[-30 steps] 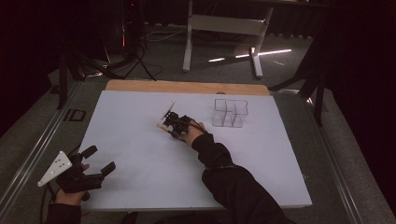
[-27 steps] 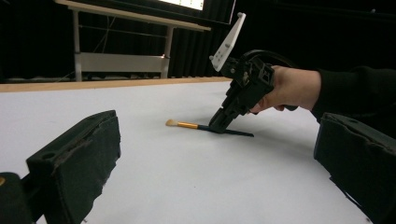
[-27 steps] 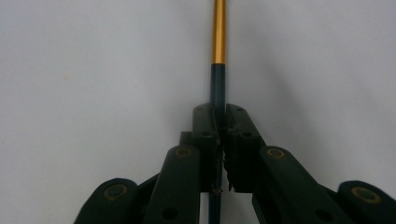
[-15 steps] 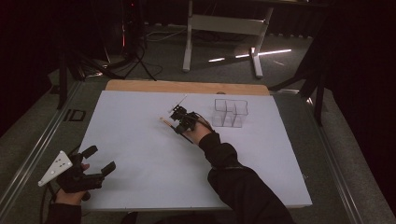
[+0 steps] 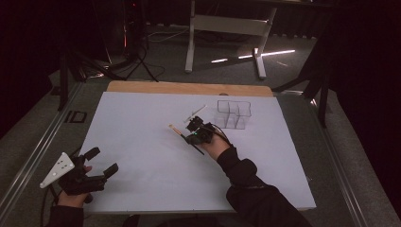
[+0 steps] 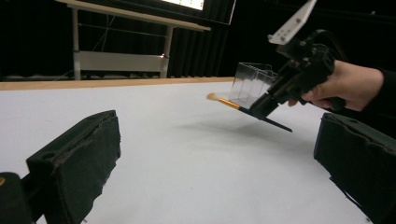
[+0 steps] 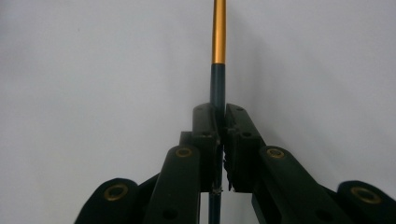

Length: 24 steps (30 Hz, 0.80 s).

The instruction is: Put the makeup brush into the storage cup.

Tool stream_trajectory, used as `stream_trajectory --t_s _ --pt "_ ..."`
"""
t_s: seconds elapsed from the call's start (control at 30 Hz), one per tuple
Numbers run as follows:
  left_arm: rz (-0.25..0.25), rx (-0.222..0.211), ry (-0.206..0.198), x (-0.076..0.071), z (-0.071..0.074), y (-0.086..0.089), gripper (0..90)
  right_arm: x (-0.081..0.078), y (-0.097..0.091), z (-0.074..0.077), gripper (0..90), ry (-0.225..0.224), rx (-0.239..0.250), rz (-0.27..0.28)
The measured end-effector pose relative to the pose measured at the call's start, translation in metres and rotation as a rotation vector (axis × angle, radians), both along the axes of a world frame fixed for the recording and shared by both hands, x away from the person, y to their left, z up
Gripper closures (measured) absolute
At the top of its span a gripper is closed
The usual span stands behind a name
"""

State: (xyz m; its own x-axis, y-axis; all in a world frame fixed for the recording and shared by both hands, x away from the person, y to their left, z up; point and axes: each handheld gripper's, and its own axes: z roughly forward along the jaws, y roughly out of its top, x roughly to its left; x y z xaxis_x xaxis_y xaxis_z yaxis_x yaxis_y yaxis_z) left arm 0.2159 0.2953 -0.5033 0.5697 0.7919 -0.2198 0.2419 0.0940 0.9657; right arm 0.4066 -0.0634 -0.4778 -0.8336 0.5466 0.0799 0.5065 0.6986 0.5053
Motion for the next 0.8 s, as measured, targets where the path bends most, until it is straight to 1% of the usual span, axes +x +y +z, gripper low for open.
stream_trajectory --t_s 0.03,0.13,0.17,0.2,0.23,0.27,0.37,0.43,0.47,0.53,0.6,0.63,0.7,0.8 --pt "-0.002 0.002 0.0 0.0 0.0 -0.001 0.8 -0.002 -0.005 0.0 83.8 0.006 0.011 -0.006" --pt "-0.01 -0.009 0.007 0.001 0.0 -0.004 0.8 -0.007 -0.02 0.001 83.8 0.02 0.048 -0.031" --pt "-0.017 -0.015 0.009 0.001 0.0 -0.005 0.9 -0.009 -0.025 0.002 83.8 0.029 0.061 -0.041" --pt "-0.028 -0.021 0.016 0.002 0.0 -0.007 0.9 -0.01 -0.031 0.003 83.8 0.033 0.075 -0.04" --pt "-0.028 -0.021 0.016 0.002 0.0 -0.007 0.9 -0.01 -0.031 0.003 83.8 0.033 0.075 -0.04" --pt "-0.044 -0.031 0.03 0.002 0.0 -0.012 0.9 -0.014 -0.042 0.005 83.7 0.038 0.111 -0.06" --pt "-0.077 -0.038 0.041 0.004 0.0 -0.02 0.8 -0.019 -0.056 0.009 83.7 0.037 0.164 -0.072" --pt "-0.093 -0.046 0.044 0.005 0.001 -0.026 0.9 -0.022 -0.066 0.011 83.8 0.047 0.217 -0.089" --pt "-0.097 -0.057 0.046 0.005 0.002 -0.029 0.9 -0.023 -0.07 0.012 83.7 0.05 0.235 -0.096" --pt "-0.11 -0.08 0.049 0.007 0.003 -0.033 0.9 -0.026 -0.079 0.013 83.7 0.041 0.266 -0.116" --pt "-0.117 -0.095 0.053 0.008 0.004 -0.039 0.9 -0.029 -0.087 0.015 83.7 0.036 0.308 -0.138" --pt "-0.117 -0.095 0.053 0.008 0.004 -0.039 0.9 -0.031 -0.091 0.016 83.7 0.034 0.328 -0.144" --pt "-0.131 -0.085 0.062 0.011 0.006 -0.047 0.9 -0.035 -0.098 0.019 83.7 0.021 0.366 -0.161" --pt "-0.146 -0.049 0.076 0.014 0.007 -0.056 0.9 -0.04 -0.108 0.021 83.7 0.011 0.426 -0.183"
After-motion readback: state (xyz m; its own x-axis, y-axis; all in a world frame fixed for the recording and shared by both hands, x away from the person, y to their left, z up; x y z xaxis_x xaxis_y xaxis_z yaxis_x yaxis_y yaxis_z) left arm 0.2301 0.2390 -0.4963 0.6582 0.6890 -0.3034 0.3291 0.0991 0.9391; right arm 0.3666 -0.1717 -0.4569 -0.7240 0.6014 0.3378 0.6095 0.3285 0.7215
